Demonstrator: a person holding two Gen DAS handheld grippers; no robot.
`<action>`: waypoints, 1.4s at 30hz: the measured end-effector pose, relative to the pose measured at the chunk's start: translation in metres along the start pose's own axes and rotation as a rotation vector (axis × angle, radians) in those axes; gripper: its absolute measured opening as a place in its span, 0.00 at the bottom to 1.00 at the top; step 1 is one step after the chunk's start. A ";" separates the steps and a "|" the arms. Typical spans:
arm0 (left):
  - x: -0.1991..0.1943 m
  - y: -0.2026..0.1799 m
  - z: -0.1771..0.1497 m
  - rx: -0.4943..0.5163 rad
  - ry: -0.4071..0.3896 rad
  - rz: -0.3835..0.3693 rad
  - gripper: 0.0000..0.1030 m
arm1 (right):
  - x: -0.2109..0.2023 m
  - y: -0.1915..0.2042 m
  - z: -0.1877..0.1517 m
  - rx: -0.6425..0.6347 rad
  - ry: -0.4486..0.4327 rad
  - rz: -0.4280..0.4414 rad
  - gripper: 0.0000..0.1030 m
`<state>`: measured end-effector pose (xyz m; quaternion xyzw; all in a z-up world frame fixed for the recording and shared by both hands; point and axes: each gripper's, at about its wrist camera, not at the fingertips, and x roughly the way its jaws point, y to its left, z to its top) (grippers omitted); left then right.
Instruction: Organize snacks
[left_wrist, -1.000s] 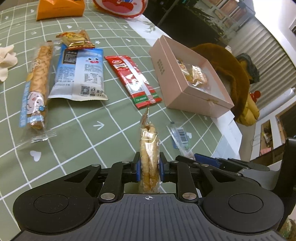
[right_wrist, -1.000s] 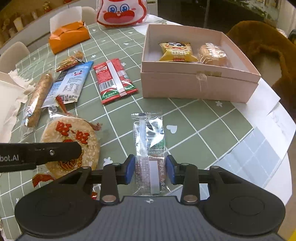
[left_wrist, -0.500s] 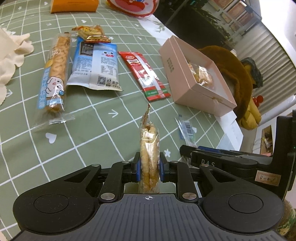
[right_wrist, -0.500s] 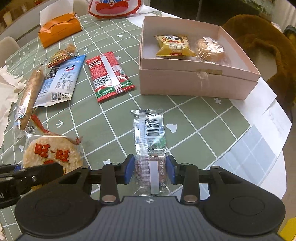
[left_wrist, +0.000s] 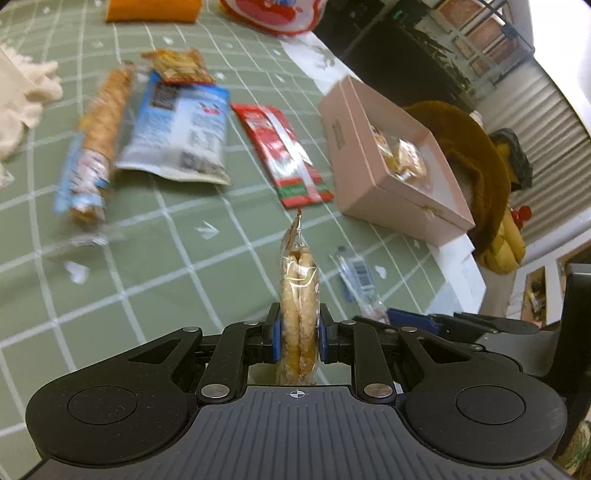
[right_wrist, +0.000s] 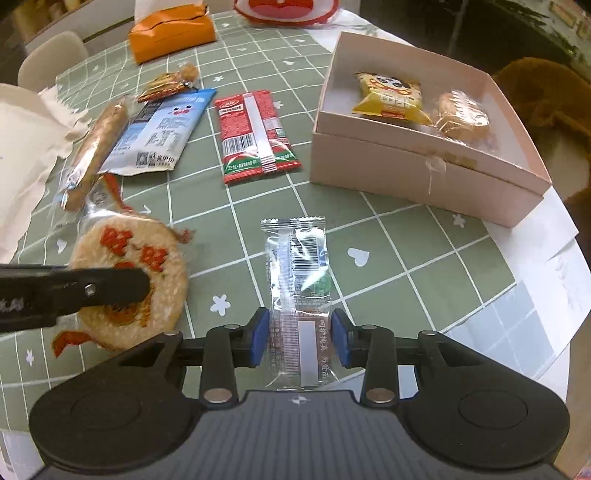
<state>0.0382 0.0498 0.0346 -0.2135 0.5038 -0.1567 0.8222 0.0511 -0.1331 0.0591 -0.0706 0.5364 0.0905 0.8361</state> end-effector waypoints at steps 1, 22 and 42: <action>0.003 -0.005 0.000 0.008 0.006 -0.007 0.22 | -0.003 -0.002 0.000 -0.004 -0.008 0.010 0.35; -0.017 -0.143 0.171 0.195 -0.142 -0.268 0.22 | -0.136 -0.134 0.105 0.197 -0.427 -0.034 0.38; -0.020 0.066 0.123 -0.144 -0.266 0.263 0.28 | 0.005 -0.015 0.169 0.023 -0.194 0.099 0.62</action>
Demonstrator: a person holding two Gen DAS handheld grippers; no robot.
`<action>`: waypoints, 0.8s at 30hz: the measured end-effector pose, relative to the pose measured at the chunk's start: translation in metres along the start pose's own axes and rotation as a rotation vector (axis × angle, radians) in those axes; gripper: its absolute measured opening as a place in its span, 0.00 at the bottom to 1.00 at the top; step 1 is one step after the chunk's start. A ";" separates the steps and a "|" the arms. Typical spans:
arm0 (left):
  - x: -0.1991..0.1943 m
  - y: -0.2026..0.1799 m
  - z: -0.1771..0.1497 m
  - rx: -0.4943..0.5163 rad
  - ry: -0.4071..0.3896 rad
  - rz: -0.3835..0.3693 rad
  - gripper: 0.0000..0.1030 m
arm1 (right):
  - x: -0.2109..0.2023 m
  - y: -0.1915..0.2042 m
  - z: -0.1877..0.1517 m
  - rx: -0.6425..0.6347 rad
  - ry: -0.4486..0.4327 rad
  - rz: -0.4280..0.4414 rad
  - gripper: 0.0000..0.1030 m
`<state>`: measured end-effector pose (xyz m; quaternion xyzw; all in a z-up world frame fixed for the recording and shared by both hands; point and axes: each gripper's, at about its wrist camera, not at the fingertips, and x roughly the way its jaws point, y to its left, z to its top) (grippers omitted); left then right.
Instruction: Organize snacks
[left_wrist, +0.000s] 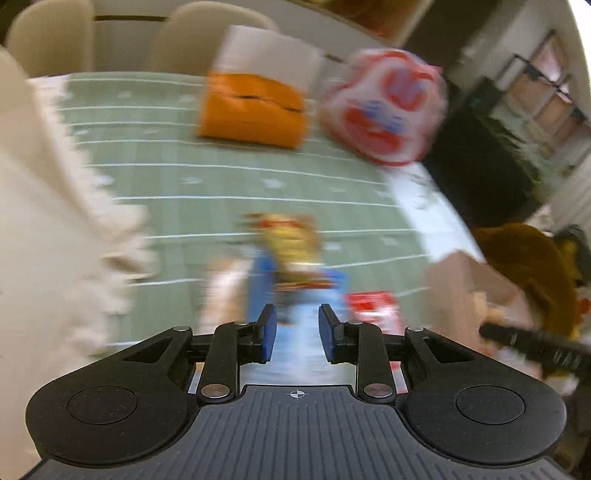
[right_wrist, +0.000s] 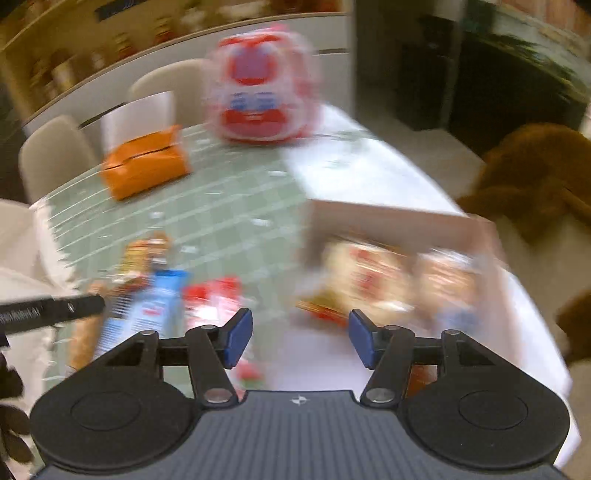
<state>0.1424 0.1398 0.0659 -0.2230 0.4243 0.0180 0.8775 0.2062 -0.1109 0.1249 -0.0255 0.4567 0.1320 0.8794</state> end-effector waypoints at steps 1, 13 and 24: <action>0.000 0.009 0.000 -0.001 0.010 0.019 0.28 | 0.010 0.017 0.008 -0.014 0.007 0.024 0.68; 0.011 0.045 -0.001 0.009 0.067 0.028 0.31 | 0.139 0.148 0.065 -0.102 0.165 -0.001 0.70; 0.013 0.051 -0.002 -0.021 0.084 -0.035 0.31 | 0.157 0.122 0.062 -0.181 0.256 0.041 0.49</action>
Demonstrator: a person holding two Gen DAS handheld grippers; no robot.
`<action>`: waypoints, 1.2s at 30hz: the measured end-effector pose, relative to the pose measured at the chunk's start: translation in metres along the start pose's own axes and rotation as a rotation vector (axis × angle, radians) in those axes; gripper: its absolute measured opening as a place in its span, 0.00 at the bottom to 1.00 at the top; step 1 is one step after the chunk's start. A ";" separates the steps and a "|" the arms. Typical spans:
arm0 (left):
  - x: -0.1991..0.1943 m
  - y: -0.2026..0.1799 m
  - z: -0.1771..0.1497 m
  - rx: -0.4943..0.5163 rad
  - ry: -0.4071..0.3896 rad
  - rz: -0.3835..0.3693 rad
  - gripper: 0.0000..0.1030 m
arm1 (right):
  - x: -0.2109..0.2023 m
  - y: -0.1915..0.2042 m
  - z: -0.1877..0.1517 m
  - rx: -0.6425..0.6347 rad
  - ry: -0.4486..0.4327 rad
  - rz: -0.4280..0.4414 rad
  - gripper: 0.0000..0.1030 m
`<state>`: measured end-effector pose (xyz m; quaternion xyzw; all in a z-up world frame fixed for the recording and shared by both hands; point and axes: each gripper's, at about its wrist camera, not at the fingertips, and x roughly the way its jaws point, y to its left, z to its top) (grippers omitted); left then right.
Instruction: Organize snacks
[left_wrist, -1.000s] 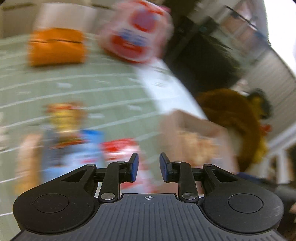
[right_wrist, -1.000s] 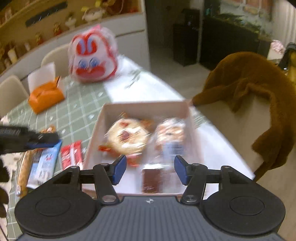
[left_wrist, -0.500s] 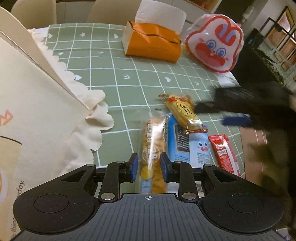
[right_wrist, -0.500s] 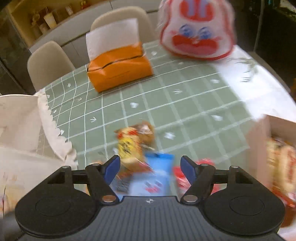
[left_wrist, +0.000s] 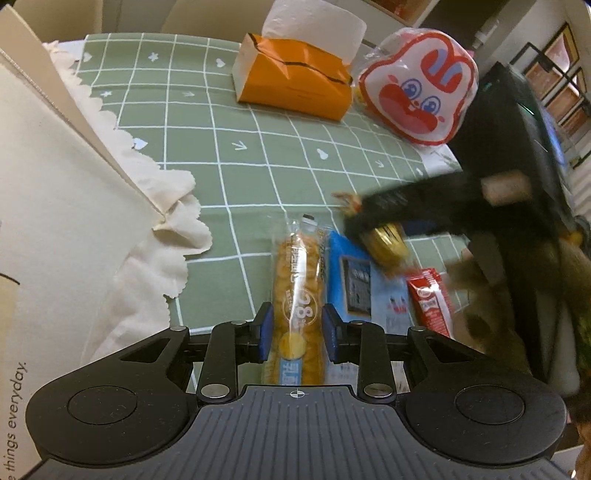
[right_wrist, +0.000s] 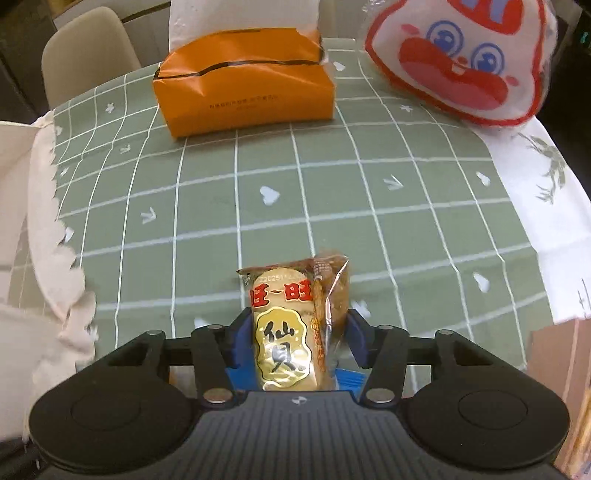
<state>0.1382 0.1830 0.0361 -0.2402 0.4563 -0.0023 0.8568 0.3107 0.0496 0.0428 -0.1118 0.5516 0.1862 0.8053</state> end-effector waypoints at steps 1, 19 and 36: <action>-0.001 0.000 -0.001 -0.004 -0.002 -0.006 0.31 | -0.006 -0.002 -0.006 -0.003 -0.008 0.002 0.48; -0.032 -0.035 -0.061 0.078 0.058 -0.144 0.31 | -0.096 -0.041 -0.199 0.238 -0.009 0.030 0.49; -0.047 -0.051 -0.115 0.134 0.130 -0.186 0.31 | -0.129 -0.060 -0.267 0.430 -0.126 -0.024 0.63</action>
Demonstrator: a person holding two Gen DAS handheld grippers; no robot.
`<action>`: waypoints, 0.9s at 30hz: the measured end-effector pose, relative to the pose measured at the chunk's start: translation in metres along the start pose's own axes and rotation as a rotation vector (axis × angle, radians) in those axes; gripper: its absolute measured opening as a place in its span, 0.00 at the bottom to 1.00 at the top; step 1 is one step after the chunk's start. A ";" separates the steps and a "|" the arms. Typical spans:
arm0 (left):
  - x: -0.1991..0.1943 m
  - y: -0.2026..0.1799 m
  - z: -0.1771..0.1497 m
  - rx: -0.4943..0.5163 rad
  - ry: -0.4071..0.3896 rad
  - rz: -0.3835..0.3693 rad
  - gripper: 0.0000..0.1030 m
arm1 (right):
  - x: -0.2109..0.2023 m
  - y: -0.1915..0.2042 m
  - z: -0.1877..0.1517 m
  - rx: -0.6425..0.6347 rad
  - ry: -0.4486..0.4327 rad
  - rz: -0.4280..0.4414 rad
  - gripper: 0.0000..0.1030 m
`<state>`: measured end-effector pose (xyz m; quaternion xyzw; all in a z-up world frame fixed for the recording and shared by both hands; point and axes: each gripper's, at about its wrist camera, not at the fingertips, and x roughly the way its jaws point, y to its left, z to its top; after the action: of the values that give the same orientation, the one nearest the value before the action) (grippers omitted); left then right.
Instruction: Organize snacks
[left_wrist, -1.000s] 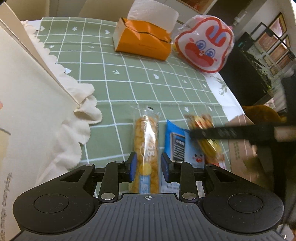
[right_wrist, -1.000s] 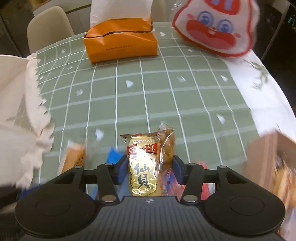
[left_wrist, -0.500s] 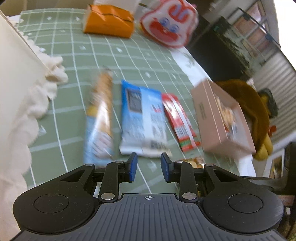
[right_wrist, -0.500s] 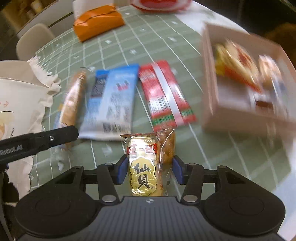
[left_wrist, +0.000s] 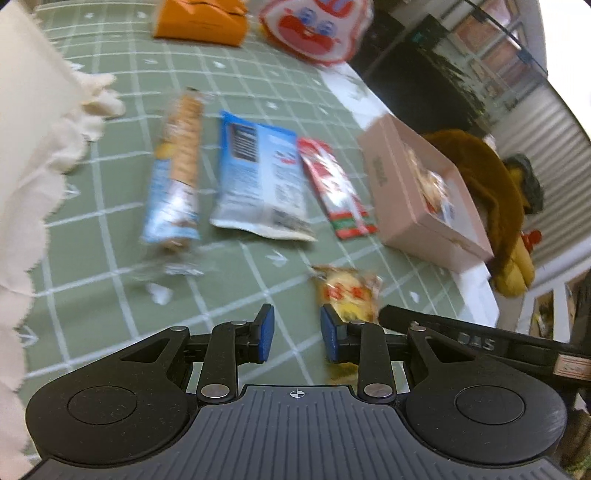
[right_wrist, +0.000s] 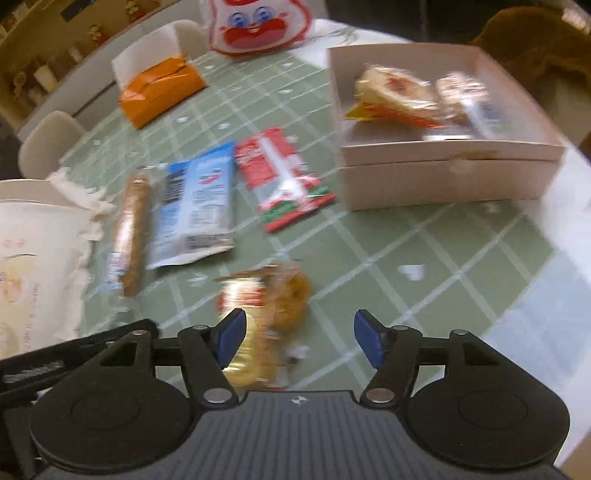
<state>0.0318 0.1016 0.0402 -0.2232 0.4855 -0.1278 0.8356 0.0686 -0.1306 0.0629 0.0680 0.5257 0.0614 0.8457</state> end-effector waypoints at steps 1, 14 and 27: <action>0.004 -0.006 -0.002 0.013 0.013 -0.007 0.31 | -0.001 -0.005 -0.002 0.005 -0.005 -0.013 0.63; 0.051 -0.054 0.001 0.145 0.055 0.088 0.37 | -0.008 -0.043 -0.012 0.036 -0.050 -0.065 0.61; 0.023 -0.011 0.002 0.059 0.002 0.122 0.37 | 0.009 0.000 -0.001 -0.067 -0.028 0.013 0.61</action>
<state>0.0453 0.0823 0.0295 -0.1683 0.4951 -0.0910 0.8475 0.0719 -0.1296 0.0551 0.0439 0.5109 0.0832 0.8545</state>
